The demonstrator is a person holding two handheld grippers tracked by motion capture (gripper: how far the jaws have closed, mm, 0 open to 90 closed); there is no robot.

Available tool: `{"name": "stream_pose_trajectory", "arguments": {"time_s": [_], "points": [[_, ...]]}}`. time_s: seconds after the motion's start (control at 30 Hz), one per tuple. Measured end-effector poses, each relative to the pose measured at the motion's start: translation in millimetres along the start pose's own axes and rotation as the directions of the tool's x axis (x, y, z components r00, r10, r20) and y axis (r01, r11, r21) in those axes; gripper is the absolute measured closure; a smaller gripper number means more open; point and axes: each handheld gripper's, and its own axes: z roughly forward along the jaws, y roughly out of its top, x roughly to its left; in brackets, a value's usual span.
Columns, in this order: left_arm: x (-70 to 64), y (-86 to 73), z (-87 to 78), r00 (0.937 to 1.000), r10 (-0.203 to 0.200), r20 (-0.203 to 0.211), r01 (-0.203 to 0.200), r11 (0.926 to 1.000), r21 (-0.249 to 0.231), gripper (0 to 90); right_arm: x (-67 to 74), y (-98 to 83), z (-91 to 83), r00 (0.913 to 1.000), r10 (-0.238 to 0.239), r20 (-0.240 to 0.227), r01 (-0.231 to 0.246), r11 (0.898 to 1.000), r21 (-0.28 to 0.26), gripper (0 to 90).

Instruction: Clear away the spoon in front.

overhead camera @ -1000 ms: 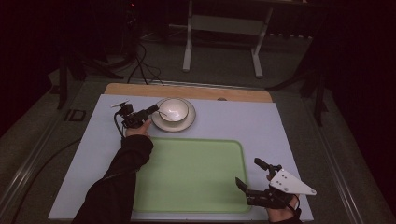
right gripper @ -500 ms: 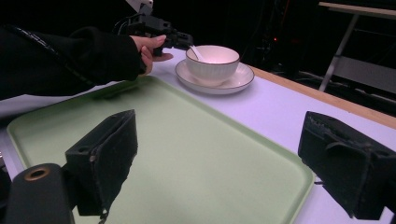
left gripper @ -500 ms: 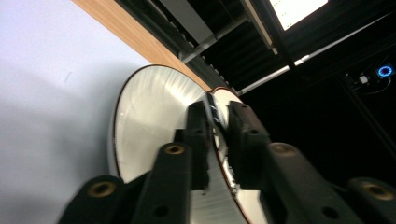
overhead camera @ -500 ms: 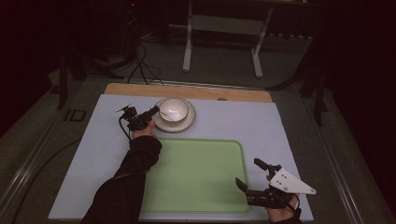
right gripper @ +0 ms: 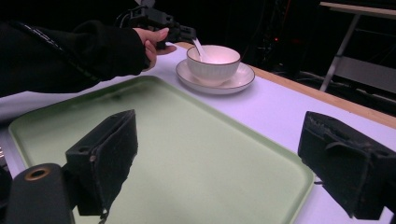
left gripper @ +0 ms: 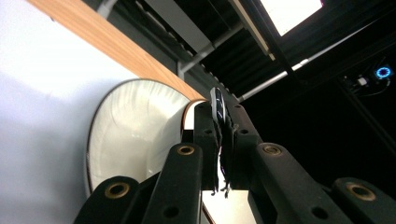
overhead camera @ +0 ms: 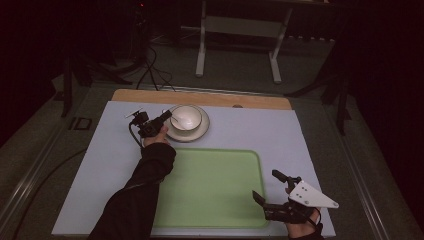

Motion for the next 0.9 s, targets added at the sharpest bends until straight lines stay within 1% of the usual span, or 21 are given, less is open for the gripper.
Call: {"name": "stream_pose_trajectory", "arguments": {"time_s": [0.1, 0.13, 0.2, 0.23, 0.27, 0.3, 0.37, 0.4, 0.5, 0.67, 0.7, 0.73, 0.9], "points": [[-0.5, 2.3, -1.7, 1.0000, 0.003, 0.001, -0.003, 1.0000, -0.002, 84.6, -0.2, -0.1, -0.1, 1.0000, 0.000, 0.000, 0.000, 1.000, 0.001, 11.7], [-4.0, 7.8, -4.5, 0.9994, 0.032, 0.010, -0.032, 0.9995, 0.005, 84.8, -0.3, -0.1, 0.3, 1.0000, 0.002, -0.001, -0.002, 1.000, 0.001, 11.7], [-7.8, 12.4, -6.3, 0.9987, 0.044, 0.025, -0.045, 0.9988, 0.018, 84.8, 0.1, 0.0, 0.4, 1.0000, 0.000, 0.000, 0.000, 1.000, 0.002, 11.7], [-10.4, 14.5, -7.7, 0.9981, 0.054, 0.031, -0.054, 0.9984, 0.016, 84.9, 0.3, 0.1, 0.5, 1.0000, 0.000, 0.000, 0.000, 1.000, 0.001, 11.7], [-10.4, 14.5, -7.7, 0.9981, 0.054, 0.031, -0.054, 0.9984, 0.016, 84.9, 0.3, 0.1, 0.5, 1.0000, 0.000, 0.000, 0.000, 1.000, 0.001, 11.7], [-16.2, 19.4, -10.3, 0.9963, 0.077, 0.038, -0.079, 0.9965, 0.028, 84.9, 0.4, 0.2, 0.5, 1.0000, 0.001, 0.001, -0.001, 1.000, 0.001, 11.7], [-22.3, 24.5, -13.4, 0.9943, 0.093, 0.052, -0.095, 0.9946, 0.040, 84.9, 0.5, 0.3, 0.8, 1.0000, 0.001, 0.002, -0.001, 1.000, 0.002, 11.7], [-25.6, 26.7, -15.1, 0.9924, 0.108, 0.058, -0.111, 0.9928, 0.044, 84.9, 0.6, 0.3, 0.8, 1.0000, 0.000, 0.002, 0.000, 1.000, 0.002, 11.7], [-35.5, 33.3, -19.8, 0.9879, 0.137, 0.073, -0.141, 0.9879, 0.063, 85.0, 0.9, 0.5, 0.8, 1.0000, 0.000, 0.002, 0.000, 1.000, 0.001, 11.7], [-51.3, 42.7, -27.8, 0.9772, 0.191, 0.092, -0.200, 0.9750, 0.097, 85.0, 0.9, 0.7, 0.4, 1.0000, 0.003, 0.003, -0.003, 1.000, 0.001, 11.8], [-54.1, 44.7, -29.6, 0.9744, 0.200, 0.102, -0.211, 0.9714, 0.109, 85.0, 1.0, 0.8, 0.4, 1.0000, 0.002, 0.004, -0.002, 1.000, 0.000, 11.7], [-57.3, 46.1, -31.6, 0.9727, 0.204, 0.110, -0.216, 0.9700, 0.111, 84.9, 1.1, 0.9, 0.4, 1.0000, 0.002, 0.004, -0.002, 1.000, 0.001, 11.7], [-71.7, 54.0, -41.0, 0.9580, 0.249, 0.142, -0.270, 0.9502, 0.155, 84.9, 1.4, 1.3, 0.1, 1.0000, 0.006, 0.004, -0.006, 1.000, -0.002, 11.7]]}}
